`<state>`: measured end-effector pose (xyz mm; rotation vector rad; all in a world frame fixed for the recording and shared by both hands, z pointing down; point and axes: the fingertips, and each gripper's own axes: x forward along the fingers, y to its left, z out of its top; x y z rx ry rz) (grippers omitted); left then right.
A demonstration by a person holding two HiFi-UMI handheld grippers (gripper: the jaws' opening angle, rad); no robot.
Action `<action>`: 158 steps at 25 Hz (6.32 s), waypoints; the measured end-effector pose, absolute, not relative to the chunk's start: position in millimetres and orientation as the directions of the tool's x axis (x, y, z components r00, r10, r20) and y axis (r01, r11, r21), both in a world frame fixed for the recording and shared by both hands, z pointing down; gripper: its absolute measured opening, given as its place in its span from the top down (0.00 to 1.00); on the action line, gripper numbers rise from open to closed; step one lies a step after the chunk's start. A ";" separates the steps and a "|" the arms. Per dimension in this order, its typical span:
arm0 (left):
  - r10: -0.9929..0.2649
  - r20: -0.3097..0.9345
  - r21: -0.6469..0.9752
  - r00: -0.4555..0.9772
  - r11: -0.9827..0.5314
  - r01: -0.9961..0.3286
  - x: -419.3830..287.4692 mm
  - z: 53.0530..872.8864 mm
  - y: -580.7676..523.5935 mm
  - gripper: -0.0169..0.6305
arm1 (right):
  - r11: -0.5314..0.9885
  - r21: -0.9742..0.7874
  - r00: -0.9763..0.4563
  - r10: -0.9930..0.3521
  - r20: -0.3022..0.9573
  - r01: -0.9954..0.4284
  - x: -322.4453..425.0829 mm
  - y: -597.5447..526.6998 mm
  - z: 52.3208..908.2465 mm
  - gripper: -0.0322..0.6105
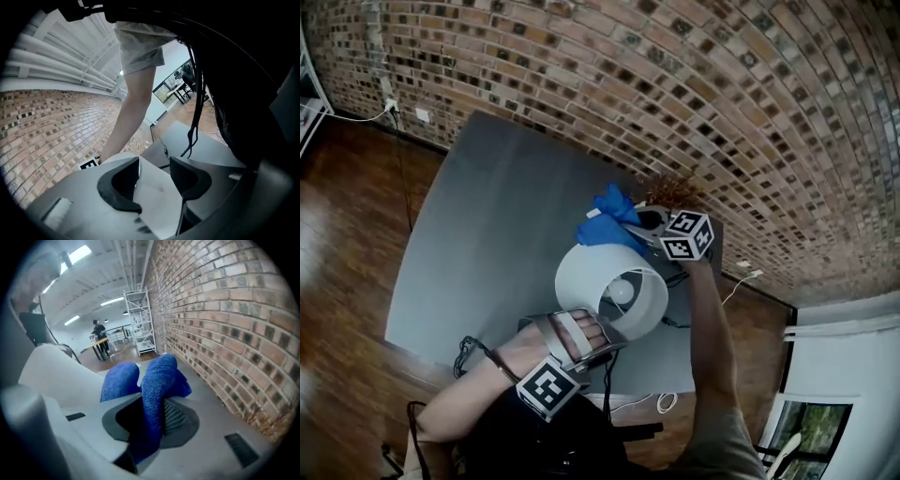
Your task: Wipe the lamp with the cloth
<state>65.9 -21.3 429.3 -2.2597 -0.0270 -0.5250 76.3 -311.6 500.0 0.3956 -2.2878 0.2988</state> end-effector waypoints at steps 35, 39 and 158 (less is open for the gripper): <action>-0.152 0.386 -0.733 0.910 -0.649 0.202 71.2 424.9 -31.3 0.69 | 0.863 -0.219 -0.333 0.393 0.857 0.455 -55.3 -161.5 422.9 0.81; -0.150 0.391 -0.743 0.908 -0.633 0.215 69.4 433.0 -28.0 0.70 | 0.953 -0.104 -0.166 0.156 0.974 0.286 -35.6 -241.3 517.9 0.81; -0.032 0.252 -0.234 0.967 -0.972 0.029 67.7 356.8 -242.0 0.90 | 0.324 0.487 -0.295 -0.946 0.137 -0.811 117.4 -194.5 434.4 0.81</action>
